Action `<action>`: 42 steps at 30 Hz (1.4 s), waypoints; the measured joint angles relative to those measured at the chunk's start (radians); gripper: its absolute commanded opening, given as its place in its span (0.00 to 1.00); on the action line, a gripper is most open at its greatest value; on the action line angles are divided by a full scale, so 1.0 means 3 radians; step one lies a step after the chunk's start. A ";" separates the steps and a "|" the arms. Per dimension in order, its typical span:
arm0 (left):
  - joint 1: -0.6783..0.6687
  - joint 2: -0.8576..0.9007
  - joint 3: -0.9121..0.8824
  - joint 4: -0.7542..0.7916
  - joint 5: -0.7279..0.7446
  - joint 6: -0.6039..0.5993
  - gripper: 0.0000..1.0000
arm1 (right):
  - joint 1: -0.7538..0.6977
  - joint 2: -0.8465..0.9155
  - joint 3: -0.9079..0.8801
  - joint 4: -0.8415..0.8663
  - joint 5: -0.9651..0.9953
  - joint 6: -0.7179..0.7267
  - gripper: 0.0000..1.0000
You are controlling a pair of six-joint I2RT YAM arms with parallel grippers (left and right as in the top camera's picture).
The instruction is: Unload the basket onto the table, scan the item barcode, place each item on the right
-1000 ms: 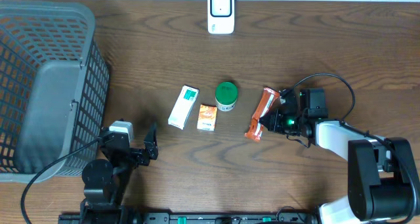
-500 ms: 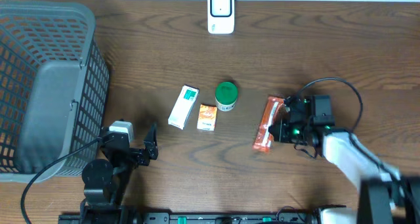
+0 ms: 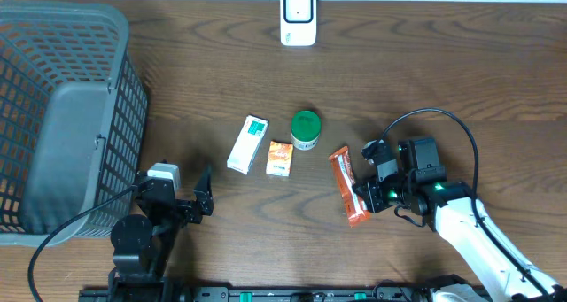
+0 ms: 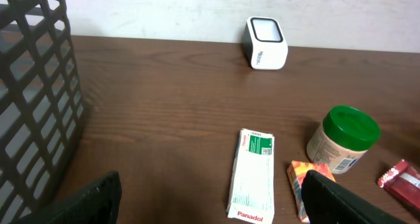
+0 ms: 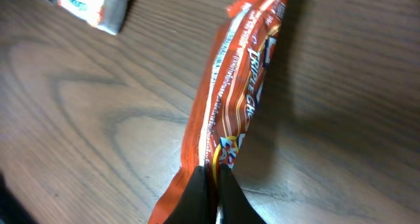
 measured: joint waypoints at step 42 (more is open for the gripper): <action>0.0000 0.0000 0.0000 0.0000 0.0000 0.0000 0.87 | 0.0303 0.0608 0.0097 0.0161 0.0378 0.1423 0.83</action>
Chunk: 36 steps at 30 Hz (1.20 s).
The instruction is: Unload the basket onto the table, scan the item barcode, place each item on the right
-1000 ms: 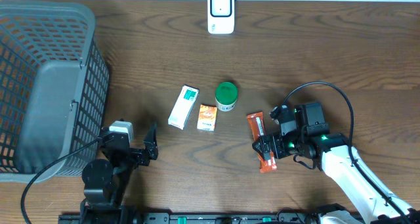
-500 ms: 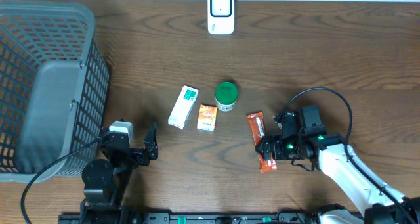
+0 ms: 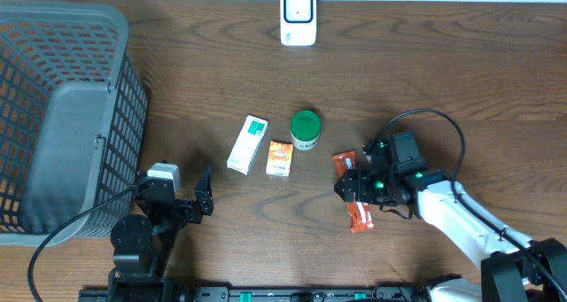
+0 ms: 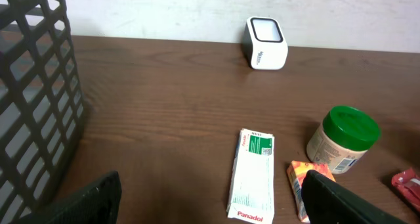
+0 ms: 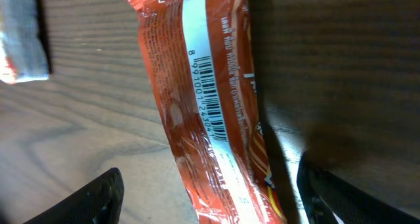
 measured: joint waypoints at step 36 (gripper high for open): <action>0.0001 0.0000 0.0000 0.0000 0.0000 0.0000 0.87 | 0.0582 0.0188 0.0041 0.0498 0.0760 -0.0449 0.10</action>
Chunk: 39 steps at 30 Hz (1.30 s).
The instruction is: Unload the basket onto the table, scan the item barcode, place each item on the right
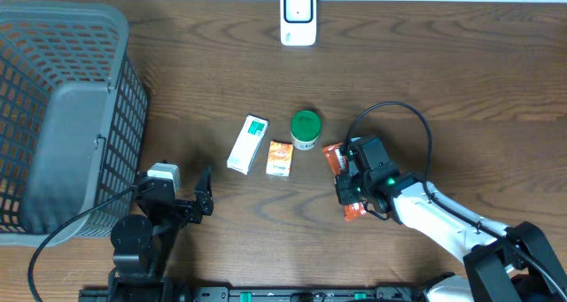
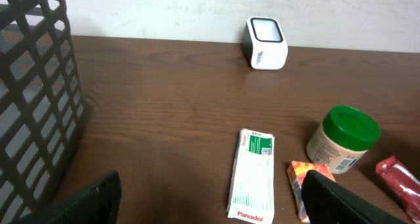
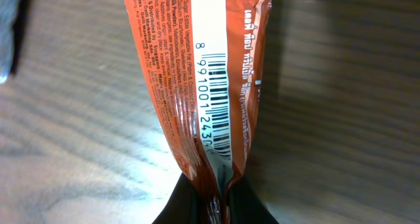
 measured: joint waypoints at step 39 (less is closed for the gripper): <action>-0.0001 0.0000 0.0000 0.0001 0.0001 0.0000 0.87 | 0.0006 -0.0295 -0.0340 0.0234 -0.0309 0.0810 0.67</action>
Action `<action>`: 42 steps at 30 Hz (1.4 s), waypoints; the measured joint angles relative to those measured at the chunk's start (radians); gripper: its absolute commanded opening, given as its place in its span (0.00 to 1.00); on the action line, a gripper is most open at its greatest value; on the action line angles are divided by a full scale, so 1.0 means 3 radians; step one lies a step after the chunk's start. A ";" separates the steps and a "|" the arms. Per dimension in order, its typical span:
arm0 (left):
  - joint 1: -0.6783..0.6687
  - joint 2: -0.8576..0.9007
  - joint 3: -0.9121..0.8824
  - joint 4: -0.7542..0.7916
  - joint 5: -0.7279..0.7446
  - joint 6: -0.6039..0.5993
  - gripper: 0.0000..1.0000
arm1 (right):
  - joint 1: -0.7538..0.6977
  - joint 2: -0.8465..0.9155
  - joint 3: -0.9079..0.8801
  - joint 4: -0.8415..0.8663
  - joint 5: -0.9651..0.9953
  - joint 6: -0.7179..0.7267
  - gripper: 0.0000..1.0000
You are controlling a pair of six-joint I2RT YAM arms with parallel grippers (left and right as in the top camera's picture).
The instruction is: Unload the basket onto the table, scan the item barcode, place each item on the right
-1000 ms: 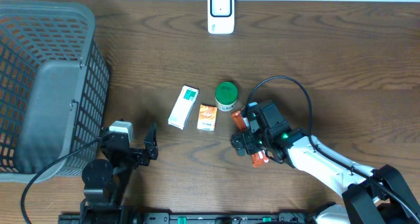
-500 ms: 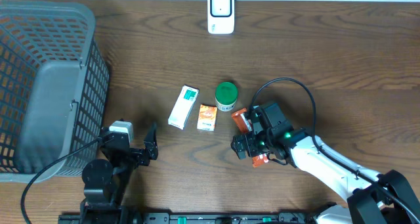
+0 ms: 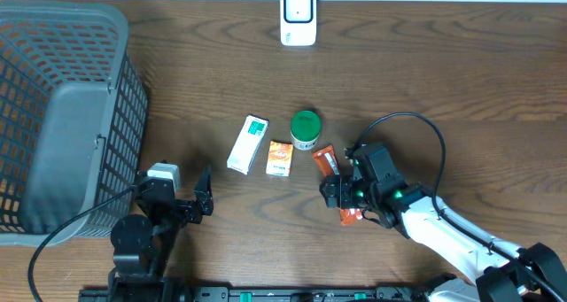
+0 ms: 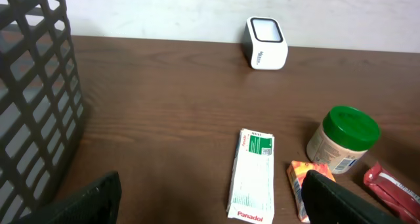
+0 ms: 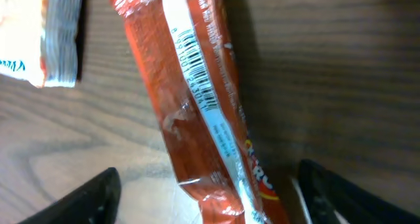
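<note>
A red snack bar (image 5: 190, 99) lies flat on the wooden table with its barcode strip facing up. In the overhead view the bar (image 3: 326, 158) runs from beside the green-lidded jar (image 3: 306, 129) down to my right gripper (image 3: 342, 196). That right gripper (image 5: 213, 198) is open, one finger on each side of the bar's lower end. The white scanner (image 3: 299, 16) stands at the far edge of the table, also seen as the scanner (image 4: 266, 42) in the left wrist view. My left gripper (image 4: 210, 201) is open and holds nothing, near the front left.
A white Panadol box (image 3: 248, 143) and a small orange box (image 3: 280, 158) lie left of the jar. A large grey basket (image 3: 62, 116) takes up the left side. The right arm's black cable loops above its wrist.
My right gripper was shut on the bar's lower end and is now open around it. The bar has shifted a little to the left and lies more slanted. The left arm has not moved.
My right gripper was shut on the bar's edge, further right, with the printed front showing. Then it stood open over the bar, barcode side up. Then it was shut on the bar's end nearer the jar. Now it is open again.
</note>
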 measured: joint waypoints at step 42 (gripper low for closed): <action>0.0000 0.0000 0.0000 -0.0003 0.0000 0.0000 0.87 | -0.0008 -0.0879 0.0872 -0.1673 -0.0665 -0.2197 0.01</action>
